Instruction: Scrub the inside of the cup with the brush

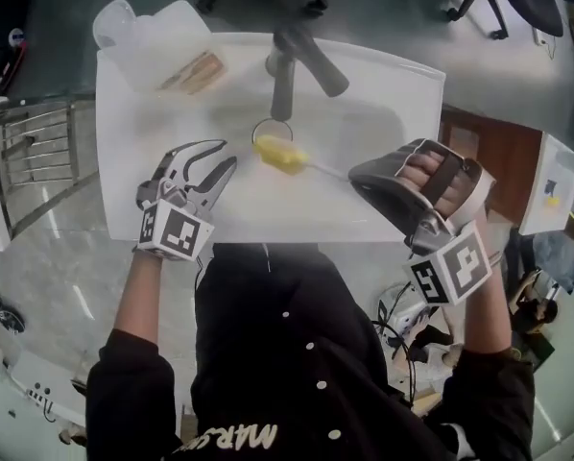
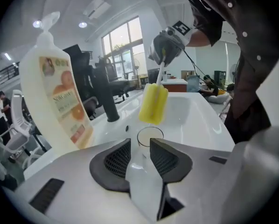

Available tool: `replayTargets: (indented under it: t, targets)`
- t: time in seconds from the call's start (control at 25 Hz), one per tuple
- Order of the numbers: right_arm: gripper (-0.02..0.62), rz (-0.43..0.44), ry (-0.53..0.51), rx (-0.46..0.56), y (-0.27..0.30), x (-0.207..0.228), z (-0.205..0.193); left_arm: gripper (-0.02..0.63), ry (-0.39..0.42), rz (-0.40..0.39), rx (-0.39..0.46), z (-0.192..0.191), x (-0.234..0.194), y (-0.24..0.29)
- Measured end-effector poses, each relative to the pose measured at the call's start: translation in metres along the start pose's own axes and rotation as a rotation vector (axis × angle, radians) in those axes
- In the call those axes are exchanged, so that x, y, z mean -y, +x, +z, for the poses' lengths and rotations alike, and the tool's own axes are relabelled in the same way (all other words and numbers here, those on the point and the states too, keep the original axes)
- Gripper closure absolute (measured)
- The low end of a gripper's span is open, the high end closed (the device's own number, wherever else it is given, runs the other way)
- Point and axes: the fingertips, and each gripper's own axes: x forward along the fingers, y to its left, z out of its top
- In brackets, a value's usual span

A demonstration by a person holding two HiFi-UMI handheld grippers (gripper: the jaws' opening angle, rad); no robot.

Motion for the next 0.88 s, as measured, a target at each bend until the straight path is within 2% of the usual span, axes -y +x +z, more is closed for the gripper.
replayTargets:
  t: [0.16, 0.36, 0.44, 0.68, 0.88]
  targets:
    - [0.545, 0.047, -0.047, -0.054, 0.021, -0.005, -0.013, 0.408, 0.010, -0.113, -0.051, -0.025, 0.018, 0.036]
    - [0.545, 0.104, -0.115, -0.077, 0.048, -0.010, -0.019, 0.402, 0.032, -0.162, -0.103, -0.053, 0.031, 0.070]
    - [0.545, 0.124, -0.159, -0.077, 0.057, -0.014, -0.018, 0.407, 0.039, -0.165, -0.104, -0.056, 0.033, 0.078]
    - [0.545, 0.178, -0.267, -0.100, 0.076, -0.021, -0.018, 0.508, 0.074, -0.171, -0.088, -0.057, 0.037, 0.085]
    - [0.545, 0.200, -0.318, -0.119, 0.086, -0.022, -0.021, 0.506, 0.059, -0.177, -0.083, -0.059, 0.039, 0.087]
